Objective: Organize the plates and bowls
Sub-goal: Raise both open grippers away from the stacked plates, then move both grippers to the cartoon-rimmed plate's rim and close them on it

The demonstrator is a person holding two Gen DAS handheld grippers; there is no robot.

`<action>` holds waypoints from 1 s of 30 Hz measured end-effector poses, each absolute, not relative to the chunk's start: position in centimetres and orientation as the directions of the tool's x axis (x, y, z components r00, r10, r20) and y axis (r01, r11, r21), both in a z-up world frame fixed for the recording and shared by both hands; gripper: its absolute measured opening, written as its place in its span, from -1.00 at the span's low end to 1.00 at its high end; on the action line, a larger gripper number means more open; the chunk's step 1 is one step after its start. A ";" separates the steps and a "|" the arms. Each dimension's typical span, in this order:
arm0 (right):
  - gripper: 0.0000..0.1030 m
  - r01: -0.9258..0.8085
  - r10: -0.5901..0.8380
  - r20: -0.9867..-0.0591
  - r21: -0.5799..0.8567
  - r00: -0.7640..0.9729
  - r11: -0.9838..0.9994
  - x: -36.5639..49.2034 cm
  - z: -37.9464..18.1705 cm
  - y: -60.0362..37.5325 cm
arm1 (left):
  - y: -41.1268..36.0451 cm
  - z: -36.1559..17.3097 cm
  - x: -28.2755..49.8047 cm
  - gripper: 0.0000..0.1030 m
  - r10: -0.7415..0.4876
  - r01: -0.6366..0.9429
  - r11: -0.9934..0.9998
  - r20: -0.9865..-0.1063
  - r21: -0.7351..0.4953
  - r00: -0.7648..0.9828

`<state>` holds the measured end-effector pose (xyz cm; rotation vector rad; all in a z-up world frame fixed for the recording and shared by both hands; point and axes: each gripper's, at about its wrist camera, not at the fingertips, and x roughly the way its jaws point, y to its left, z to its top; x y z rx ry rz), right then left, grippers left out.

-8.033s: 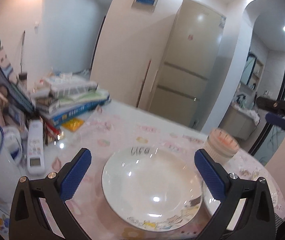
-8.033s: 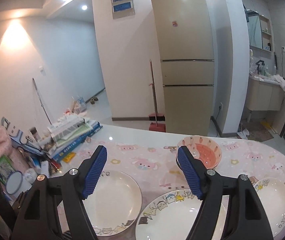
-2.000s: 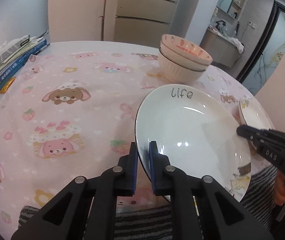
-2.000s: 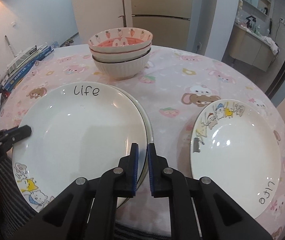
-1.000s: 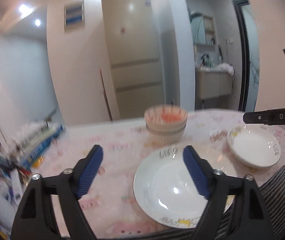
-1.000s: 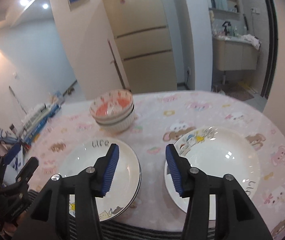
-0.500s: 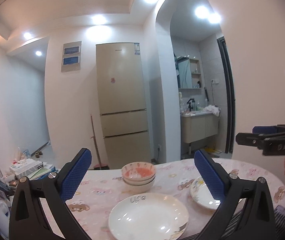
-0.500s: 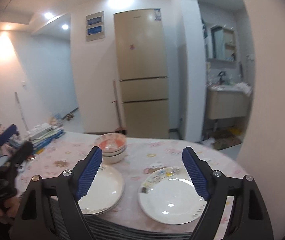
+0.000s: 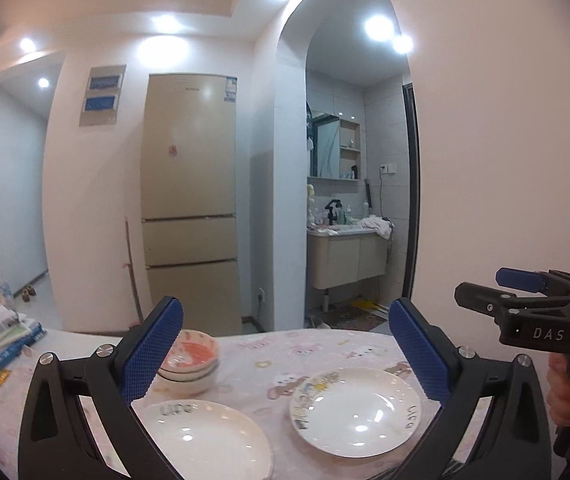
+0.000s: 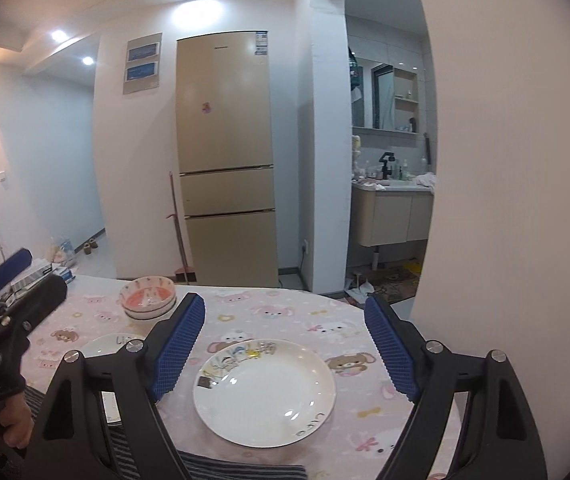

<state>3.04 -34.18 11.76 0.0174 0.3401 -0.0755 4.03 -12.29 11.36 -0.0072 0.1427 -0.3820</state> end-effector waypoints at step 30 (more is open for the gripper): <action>0.49 0.142 0.091 -0.687 0.274 0.721 0.951 14.8 -2.4 -47.2 | -20.0 -1.3 19.2 0.60 -0.383 0.353 0.913 -0.722 -0.203 0.576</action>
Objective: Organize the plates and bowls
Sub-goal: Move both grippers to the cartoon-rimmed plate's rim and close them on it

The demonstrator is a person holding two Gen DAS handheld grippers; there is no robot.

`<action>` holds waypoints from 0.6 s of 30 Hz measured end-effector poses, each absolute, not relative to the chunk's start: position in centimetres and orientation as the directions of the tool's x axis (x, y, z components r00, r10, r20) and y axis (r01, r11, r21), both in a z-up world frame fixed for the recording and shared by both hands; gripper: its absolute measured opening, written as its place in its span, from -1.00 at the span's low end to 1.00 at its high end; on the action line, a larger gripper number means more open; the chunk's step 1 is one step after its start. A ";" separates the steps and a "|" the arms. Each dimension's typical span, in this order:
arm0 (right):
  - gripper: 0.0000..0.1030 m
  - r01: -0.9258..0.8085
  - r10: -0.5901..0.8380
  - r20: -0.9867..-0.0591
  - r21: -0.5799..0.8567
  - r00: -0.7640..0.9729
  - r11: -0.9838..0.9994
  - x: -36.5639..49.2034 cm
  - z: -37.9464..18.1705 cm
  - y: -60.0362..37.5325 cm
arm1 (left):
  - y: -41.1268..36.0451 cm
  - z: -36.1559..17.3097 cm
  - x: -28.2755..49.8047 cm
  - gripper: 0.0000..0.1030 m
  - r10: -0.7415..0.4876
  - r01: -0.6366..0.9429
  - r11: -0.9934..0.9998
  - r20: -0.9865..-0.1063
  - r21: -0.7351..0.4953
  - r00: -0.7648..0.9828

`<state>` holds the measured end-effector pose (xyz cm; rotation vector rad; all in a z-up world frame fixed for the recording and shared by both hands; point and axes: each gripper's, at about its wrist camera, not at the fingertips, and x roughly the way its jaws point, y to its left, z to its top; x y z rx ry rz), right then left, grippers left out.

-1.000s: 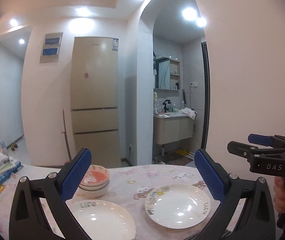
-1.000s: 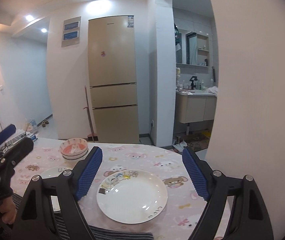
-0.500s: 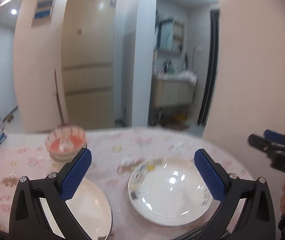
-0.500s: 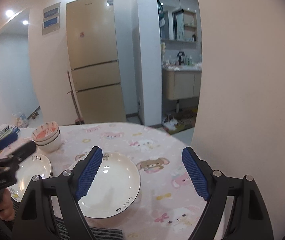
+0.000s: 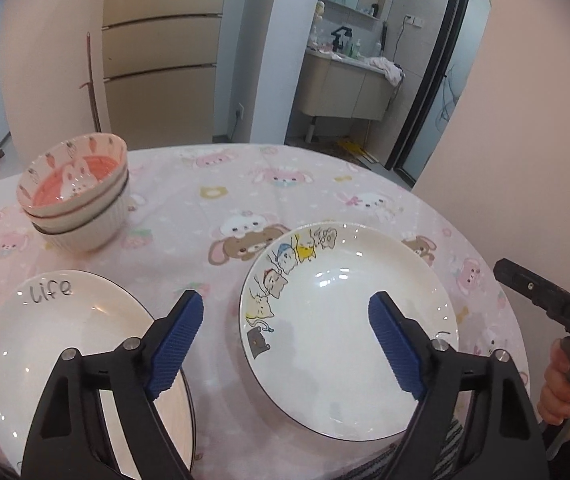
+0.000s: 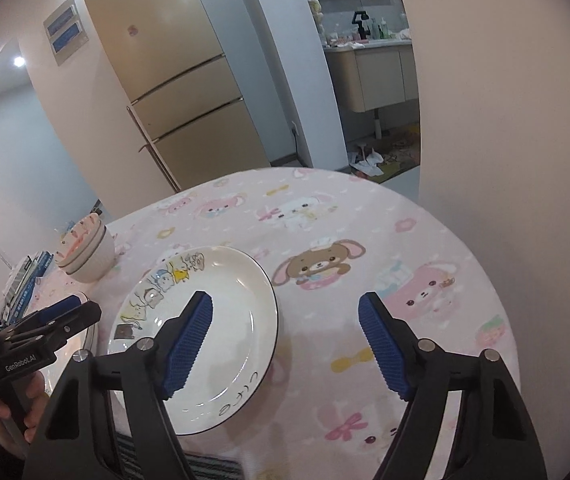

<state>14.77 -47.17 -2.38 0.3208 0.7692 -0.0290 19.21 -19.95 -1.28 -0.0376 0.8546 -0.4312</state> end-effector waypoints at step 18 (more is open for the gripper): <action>-0.25 0.095 0.336 -0.738 0.474 0.585 0.875 18.3 -8.6 -47.2 | -19.7 -5.6 22.6 -0.22 -0.405 0.338 0.898 -0.828 -0.281 0.388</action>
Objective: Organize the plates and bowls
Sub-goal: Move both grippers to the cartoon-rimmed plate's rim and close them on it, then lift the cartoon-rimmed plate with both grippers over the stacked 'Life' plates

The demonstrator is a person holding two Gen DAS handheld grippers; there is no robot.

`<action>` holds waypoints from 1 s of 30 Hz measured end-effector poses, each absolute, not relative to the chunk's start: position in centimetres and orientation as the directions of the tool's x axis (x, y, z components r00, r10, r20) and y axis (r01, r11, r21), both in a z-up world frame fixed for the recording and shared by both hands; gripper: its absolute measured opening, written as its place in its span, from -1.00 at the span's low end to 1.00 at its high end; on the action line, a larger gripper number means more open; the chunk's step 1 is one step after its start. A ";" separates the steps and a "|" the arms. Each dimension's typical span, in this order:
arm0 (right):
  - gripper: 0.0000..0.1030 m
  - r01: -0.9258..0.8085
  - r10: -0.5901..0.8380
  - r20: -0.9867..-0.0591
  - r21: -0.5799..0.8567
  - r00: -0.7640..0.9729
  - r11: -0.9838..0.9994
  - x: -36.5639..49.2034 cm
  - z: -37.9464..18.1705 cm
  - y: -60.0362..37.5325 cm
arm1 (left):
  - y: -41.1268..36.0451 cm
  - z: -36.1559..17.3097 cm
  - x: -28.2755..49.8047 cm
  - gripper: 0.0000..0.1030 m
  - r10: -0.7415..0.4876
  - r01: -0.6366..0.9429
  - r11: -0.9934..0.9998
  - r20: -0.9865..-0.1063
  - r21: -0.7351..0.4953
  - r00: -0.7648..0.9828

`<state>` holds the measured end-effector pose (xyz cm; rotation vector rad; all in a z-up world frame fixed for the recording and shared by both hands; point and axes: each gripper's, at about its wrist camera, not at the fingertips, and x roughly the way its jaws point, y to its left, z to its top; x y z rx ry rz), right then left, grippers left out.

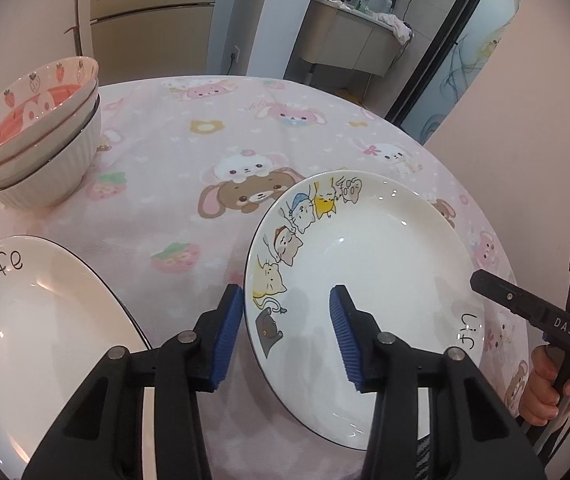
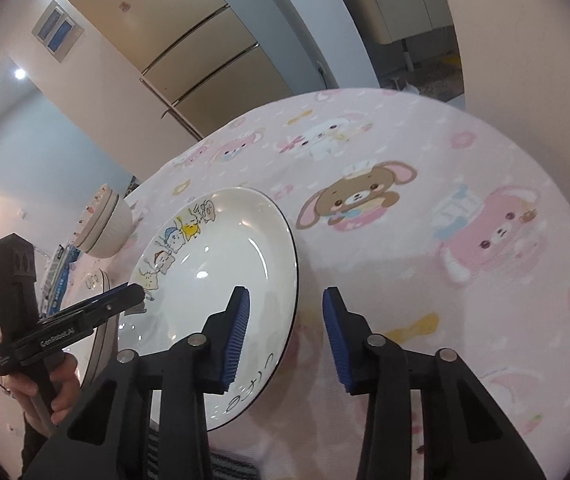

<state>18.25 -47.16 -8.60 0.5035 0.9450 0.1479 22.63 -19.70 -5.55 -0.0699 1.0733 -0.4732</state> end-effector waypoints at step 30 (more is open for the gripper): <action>-0.71 0.174 0.356 -0.796 0.489 0.489 0.855 18.2 -10.1 -46.5 | -20.7 -5.7 21.6 -0.62 -0.356 0.371 0.910 -0.812 -0.187 0.462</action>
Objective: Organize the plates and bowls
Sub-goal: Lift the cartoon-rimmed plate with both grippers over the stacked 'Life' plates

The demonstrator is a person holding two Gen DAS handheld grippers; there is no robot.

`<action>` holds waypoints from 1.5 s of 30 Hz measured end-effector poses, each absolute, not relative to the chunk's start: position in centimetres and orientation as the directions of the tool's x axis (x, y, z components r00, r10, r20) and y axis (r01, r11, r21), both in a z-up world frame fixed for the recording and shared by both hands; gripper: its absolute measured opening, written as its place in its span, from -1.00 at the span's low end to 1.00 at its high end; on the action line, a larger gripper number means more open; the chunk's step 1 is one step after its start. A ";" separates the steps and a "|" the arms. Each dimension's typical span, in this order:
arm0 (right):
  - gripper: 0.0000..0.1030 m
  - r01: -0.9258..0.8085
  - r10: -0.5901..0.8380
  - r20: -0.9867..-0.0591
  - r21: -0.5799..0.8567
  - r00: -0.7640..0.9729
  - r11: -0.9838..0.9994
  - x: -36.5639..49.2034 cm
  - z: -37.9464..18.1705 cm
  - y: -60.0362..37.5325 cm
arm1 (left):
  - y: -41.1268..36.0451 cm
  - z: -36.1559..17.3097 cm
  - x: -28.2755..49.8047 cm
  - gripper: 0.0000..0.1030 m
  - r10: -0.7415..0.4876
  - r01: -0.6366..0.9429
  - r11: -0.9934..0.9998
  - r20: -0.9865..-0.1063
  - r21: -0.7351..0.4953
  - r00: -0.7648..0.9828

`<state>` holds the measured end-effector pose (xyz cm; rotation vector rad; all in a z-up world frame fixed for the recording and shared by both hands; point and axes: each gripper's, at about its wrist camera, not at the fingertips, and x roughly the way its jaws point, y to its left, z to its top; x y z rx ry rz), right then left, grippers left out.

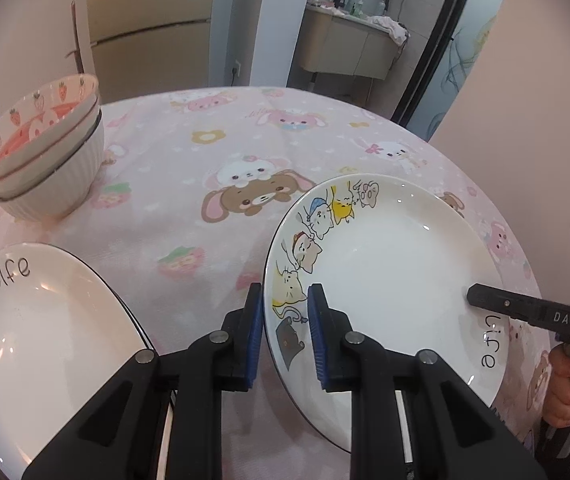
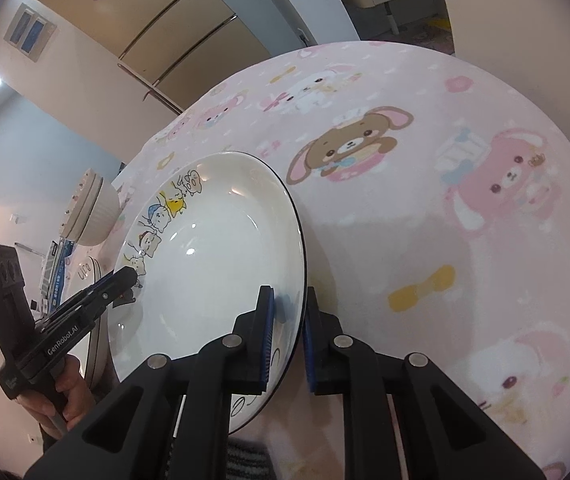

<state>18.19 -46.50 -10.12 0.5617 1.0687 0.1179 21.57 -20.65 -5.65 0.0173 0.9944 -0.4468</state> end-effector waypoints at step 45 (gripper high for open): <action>-0.65 -0.133 0.414 -0.763 0.405 0.496 0.905 18.1 2.0 -21.7 | 4.8 4.7 12.9 -0.62 -0.303 0.122 0.944 -0.663 -0.306 0.684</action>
